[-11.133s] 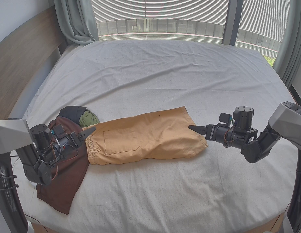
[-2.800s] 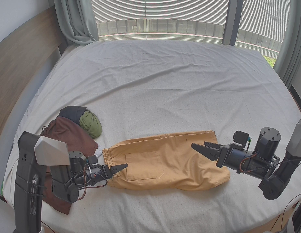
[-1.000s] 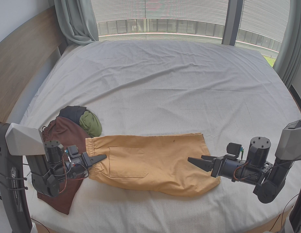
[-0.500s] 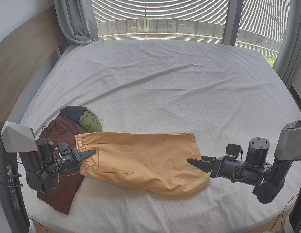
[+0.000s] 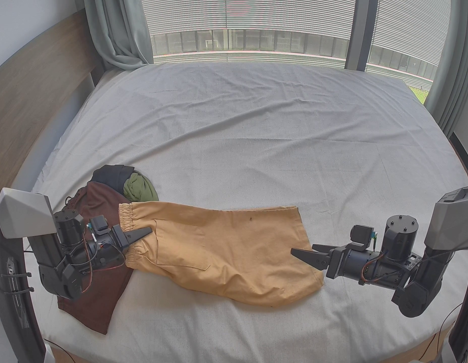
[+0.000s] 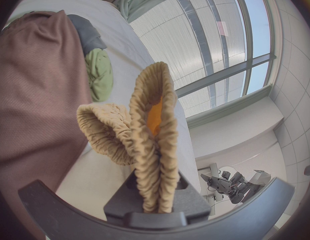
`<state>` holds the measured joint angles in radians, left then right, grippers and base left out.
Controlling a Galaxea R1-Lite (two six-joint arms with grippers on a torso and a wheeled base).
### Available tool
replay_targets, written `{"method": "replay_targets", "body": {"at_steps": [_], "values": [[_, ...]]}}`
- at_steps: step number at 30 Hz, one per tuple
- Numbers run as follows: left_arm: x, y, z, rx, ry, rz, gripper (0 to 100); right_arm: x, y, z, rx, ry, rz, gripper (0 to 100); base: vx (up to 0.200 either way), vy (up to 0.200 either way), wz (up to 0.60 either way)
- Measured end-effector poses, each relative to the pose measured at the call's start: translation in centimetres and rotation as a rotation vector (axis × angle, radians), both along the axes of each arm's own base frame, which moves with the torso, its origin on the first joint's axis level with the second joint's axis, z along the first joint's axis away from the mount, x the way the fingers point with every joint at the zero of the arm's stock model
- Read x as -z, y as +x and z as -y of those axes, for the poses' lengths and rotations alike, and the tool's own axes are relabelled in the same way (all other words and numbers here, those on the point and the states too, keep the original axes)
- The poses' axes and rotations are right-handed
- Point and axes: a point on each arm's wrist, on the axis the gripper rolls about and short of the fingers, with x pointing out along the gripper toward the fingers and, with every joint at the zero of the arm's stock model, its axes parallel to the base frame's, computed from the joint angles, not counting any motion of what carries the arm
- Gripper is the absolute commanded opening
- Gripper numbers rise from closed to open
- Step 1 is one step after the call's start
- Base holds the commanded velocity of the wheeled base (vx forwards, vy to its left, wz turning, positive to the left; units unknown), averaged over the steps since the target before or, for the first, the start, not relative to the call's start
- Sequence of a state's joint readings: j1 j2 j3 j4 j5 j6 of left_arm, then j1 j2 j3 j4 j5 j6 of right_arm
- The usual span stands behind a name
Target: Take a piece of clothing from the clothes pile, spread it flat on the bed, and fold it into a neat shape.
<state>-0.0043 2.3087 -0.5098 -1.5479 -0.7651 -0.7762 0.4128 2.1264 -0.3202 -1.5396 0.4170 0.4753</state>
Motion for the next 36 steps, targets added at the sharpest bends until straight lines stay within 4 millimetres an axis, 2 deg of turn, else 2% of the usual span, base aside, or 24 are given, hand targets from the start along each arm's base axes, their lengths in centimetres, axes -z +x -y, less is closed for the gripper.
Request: {"method": "replay_targets", "body": {"at_steps": [4, 12, 22, 36], "values": [[-0.4, 0.3, 1.7, 0.024, 0.005, 0.023, 0, -0.1, 0.0, 0.1, 0.004, 0.002, 0.004, 100, 0.0, 0.0, 0.0], [-0.9, 0.5, 3.4, 0.051, 0.006, 0.045, 0, -0.5, 0.1, 0.3, 0.01, 0.007, 0.016, 100, 0.0, 0.0, 0.0], [-1.9, 0.8, 6.9, 0.089, 0.009, 0.098, 0, -0.9, 0.1, 0.5, 0.018, 0.014, 0.031, 100, 0.0, 0.0, 0.0], [-2.3, 0.7, 9.5, 0.135, 0.001, 0.117, 0, -1.3, 0.3, 0.9, 0.032, 0.019, 0.043, 100, 0.0, 0.0, 0.0]]}}
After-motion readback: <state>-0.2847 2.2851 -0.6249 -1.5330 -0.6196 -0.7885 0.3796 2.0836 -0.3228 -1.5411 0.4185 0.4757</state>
